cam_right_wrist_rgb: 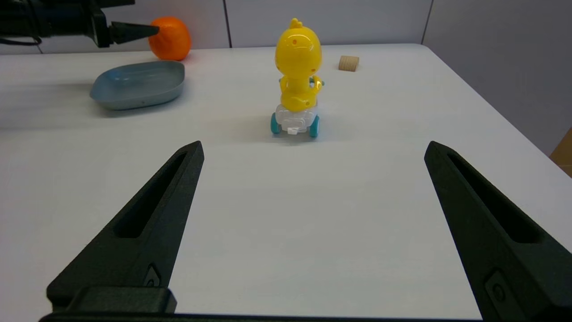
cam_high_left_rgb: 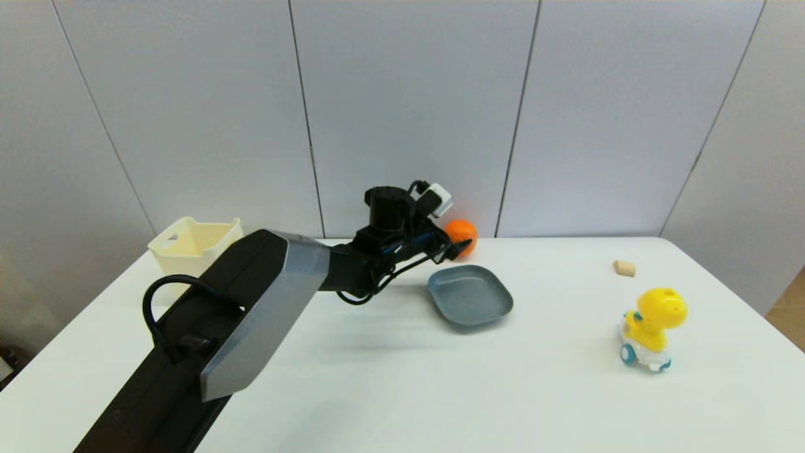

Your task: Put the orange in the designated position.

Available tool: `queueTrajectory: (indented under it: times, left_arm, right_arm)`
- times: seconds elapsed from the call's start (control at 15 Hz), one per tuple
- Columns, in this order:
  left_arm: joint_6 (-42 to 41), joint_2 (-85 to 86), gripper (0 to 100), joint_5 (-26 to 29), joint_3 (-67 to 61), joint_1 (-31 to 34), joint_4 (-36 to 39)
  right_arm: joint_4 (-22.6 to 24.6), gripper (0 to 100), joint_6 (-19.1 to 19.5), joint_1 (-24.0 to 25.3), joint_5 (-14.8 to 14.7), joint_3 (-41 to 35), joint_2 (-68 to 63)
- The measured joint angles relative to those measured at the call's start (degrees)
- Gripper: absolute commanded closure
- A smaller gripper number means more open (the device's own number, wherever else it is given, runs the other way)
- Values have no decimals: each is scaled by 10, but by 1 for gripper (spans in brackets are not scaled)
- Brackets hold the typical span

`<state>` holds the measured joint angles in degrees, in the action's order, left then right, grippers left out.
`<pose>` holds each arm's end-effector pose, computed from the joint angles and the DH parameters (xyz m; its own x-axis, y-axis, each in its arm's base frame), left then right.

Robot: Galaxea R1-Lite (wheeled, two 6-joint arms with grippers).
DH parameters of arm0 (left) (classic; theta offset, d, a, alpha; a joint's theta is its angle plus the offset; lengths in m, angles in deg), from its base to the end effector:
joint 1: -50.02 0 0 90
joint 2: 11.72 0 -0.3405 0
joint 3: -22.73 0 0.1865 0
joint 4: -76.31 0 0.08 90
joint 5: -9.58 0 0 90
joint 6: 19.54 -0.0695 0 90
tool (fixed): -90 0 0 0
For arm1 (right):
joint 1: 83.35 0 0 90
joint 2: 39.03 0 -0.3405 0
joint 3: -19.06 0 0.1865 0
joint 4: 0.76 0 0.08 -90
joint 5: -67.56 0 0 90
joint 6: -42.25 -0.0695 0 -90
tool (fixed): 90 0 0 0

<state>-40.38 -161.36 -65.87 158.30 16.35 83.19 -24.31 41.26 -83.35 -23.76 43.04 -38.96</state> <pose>0.5070 -0.3587 0.1083 0.6599 -0.7415 -0.1211 0.7324 0.5990 0.3236 -0.0207 -0.0016 0.0769 0.9997 -0.0230 0.0087 0.0229 0.9996 0.0175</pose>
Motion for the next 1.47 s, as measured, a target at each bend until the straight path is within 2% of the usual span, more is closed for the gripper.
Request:
queueTrajectory:
  times: [0.2,0.47,0.67,1.07,1.47]
  left_arm:
    - [-5,69,0,-2,-59,4,-12]
    - [-11,231,0,-28,-232,19,-49]
    - [-12,380,0,-55,-367,39,-103]
    - [-7,716,0,-77,-602,107,-285]
    - [15,1002,0,-81,-806,169,-324]
  right_arm:
    - [0,0,0,0,0,0,0]
    - [0,0,0,0,0,0,0]
    - [0,0,0,0,0,0,0]
    - [0,0,0,0,0,0,0]
    - [0,0,0,0,0,0,0]
